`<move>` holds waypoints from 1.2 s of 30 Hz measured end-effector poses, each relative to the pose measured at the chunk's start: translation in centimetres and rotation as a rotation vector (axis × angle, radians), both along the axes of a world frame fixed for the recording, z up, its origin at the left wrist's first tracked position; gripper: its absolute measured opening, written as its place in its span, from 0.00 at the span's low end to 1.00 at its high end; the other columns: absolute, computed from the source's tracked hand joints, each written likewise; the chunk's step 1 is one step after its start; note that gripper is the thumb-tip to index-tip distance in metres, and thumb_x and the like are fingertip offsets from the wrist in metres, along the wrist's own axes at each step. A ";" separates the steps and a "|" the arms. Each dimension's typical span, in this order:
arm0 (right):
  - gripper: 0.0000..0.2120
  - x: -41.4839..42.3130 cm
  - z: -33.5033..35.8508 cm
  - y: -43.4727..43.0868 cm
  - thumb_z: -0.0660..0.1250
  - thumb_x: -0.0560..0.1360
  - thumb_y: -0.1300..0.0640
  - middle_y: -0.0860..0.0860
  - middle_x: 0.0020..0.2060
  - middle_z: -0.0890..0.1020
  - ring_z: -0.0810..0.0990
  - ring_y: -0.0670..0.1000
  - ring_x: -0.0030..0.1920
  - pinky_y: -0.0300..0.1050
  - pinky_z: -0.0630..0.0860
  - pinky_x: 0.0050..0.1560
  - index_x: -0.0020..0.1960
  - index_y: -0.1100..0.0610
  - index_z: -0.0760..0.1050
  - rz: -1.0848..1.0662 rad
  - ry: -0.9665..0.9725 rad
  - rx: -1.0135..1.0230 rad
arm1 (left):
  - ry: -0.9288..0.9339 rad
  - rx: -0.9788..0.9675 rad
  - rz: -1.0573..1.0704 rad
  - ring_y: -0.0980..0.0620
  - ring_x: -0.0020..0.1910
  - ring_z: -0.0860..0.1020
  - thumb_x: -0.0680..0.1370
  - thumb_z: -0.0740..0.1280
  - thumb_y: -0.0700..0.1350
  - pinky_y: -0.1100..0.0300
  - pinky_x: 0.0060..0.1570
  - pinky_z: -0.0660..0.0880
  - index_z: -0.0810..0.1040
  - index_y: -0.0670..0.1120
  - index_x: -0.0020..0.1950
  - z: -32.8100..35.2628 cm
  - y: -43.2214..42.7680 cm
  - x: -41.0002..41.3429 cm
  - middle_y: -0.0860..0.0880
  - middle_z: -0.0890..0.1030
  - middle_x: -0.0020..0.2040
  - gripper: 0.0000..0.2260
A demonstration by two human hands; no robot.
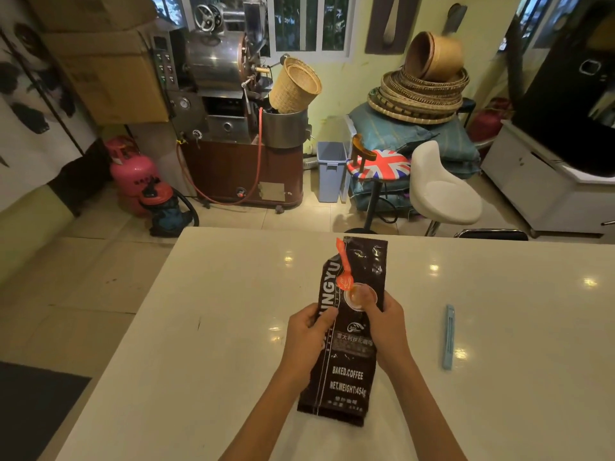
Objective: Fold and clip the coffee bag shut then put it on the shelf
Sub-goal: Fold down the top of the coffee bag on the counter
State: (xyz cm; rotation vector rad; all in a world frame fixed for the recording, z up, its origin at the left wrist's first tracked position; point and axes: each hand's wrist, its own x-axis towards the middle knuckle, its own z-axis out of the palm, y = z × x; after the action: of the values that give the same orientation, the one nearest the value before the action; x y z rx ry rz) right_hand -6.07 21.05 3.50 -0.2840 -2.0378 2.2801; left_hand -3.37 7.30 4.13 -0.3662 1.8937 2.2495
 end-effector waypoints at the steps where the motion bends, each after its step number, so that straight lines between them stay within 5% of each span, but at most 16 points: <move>1: 0.08 -0.1 -0.1 -0.1 0.66 0.77 0.49 0.51 0.41 0.87 0.87 0.50 0.41 0.41 0.82 0.39 0.48 0.52 0.81 -0.038 0.006 0.042 | -0.029 0.064 0.016 0.42 0.49 0.86 0.80 0.67 0.42 0.47 0.50 0.82 0.82 0.45 0.55 -0.2 0.2 0.1 0.43 0.87 0.49 0.07; 5: 0.08 -0.1 -0.1 -0.2 0.64 0.79 0.52 0.47 0.37 0.84 0.83 0.40 0.37 0.33 0.77 0.36 0.45 0.53 0.78 -0.104 0.097 0.309 | -0.056 0.127 0.092 0.43 0.48 0.86 0.79 0.67 0.39 0.48 0.50 0.82 0.82 0.44 0.54 -0.7 0.6 0.4 0.43 0.87 0.49 0.06; 9: 0.11 0.6 -0.5 -0.6 0.62 0.80 0.53 0.48 0.37 0.82 0.82 0.40 0.37 0.30 0.75 0.33 0.49 0.60 0.77 -0.215 0.104 0.305 | 0.008 0.009 0.081 0.46 0.45 0.87 0.78 0.69 0.42 0.53 0.45 0.83 0.82 0.46 0.49 -0.2 0.4 0.1 0.46 0.88 0.45 0.03; 13: 0.20 0.0 0.3 0.2 0.64 0.78 0.47 0.51 0.55 0.80 0.81 0.48 0.52 0.37 0.76 0.44 0.68 0.52 0.70 -0.183 0.050 0.269 | 0.183 -0.246 0.064 0.53 0.43 0.86 0.79 0.68 0.44 0.56 0.44 0.83 0.82 0.50 0.49 0.3 0.0 -0.5 0.50 0.87 0.44 0.03; 15: 0.27 -0.8 2.2 1.3 0.66 0.78 0.49 0.52 0.66 0.72 0.74 0.48 0.62 0.41 0.74 0.58 0.75 0.51 0.62 -0.230 0.209 0.531 | 0.229 -0.329 0.060 0.57 0.44 0.85 0.79 0.68 0.45 0.60 0.45 0.82 0.82 0.53 0.51 0.3 0.0 -0.5 0.53 0.86 0.45 0.04; 17: 0.23 -1.6 5.7 1.6 0.64 0.78 0.48 0.53 0.68 0.73 0.69 0.52 0.68 0.49 0.68 0.68 0.71 0.52 0.68 -0.154 0.547 0.912 | 0.273 -0.378 0.046 0.60 0.45 0.84 0.79 0.67 0.45 0.66 0.44 0.80 0.82 0.52 0.53 0.4 0.1 -0.4 0.55 0.86 0.46 0.05; 19: 0.16 -2.7 8.8 1.1 0.63 0.78 0.47 0.49 0.63 0.79 0.71 0.53 0.68 0.56 0.63 0.72 0.63 0.49 0.77 0.163 0.758 1.284 | 0.292 -0.410 0.032 0.60 0.46 0.83 0.79 0.67 0.46 0.70 0.44 0.79 0.82 0.50 0.56 0.5 0.5 -0.2 0.56 0.86 0.47 0.07; 22: 0.14 -4.6 10.9 0.4 0.63 0.77 0.40 0.43 0.58 0.83 0.72 0.49 0.66 0.56 0.58 0.75 0.57 0.43 0.81 0.609 0.540 1.640 | 0.306 -0.444 0.023 0.64 0.47 0.82 0.79 0.67 0.47 0.72 0.44 0.77 0.81 0.52 0.55 0.4 0.8 0.0 0.60 0.84 0.45 0.06; 26: 0.12 -5.8 11.8 1.4 0.64 0.76 0.41 0.43 0.49 0.84 0.74 0.46 0.53 0.46 0.71 0.59 0.51 0.46 0.82 0.749 0.469 1.584 | 0.261 -0.386 0.051 0.59 0.44 0.83 0.78 0.69 0.49 0.66 0.43 0.80 0.81 0.51 0.53 0.5 0.6 0.1 0.56 0.85 0.46 0.06; 30: 0.07 -5.6 10.3 2.1 0.67 0.77 0.49 0.43 0.47 0.85 0.75 0.47 0.51 0.48 0.72 0.58 0.48 0.48 0.84 0.645 0.562 1.444 | 0.214 -0.290 0.062 0.59 0.42 0.84 0.75 0.73 0.48 0.64 0.41 0.82 0.81 0.58 0.45 1.0 0.3 0.3 0.55 0.86 0.43 0.04; 36: 0.05 -5.5 9.0 3.4 0.69 0.74 0.52 0.36 0.40 0.80 0.74 0.49 0.48 0.45 0.65 0.53 0.44 0.46 0.84 0.506 0.638 1.309 | 0.179 -0.216 0.084 0.54 0.41 0.85 0.75 0.72 0.49 0.60 0.41 0.82 0.81 0.49 0.48 0.9 0.3 1.3 0.51 0.86 0.43 0.05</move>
State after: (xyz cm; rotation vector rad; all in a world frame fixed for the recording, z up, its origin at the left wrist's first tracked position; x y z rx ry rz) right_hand -11.56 24.45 12.51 0.9460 -2.7336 0.5152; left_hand -2.06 7.64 5.02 -0.2865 2.2619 2.2006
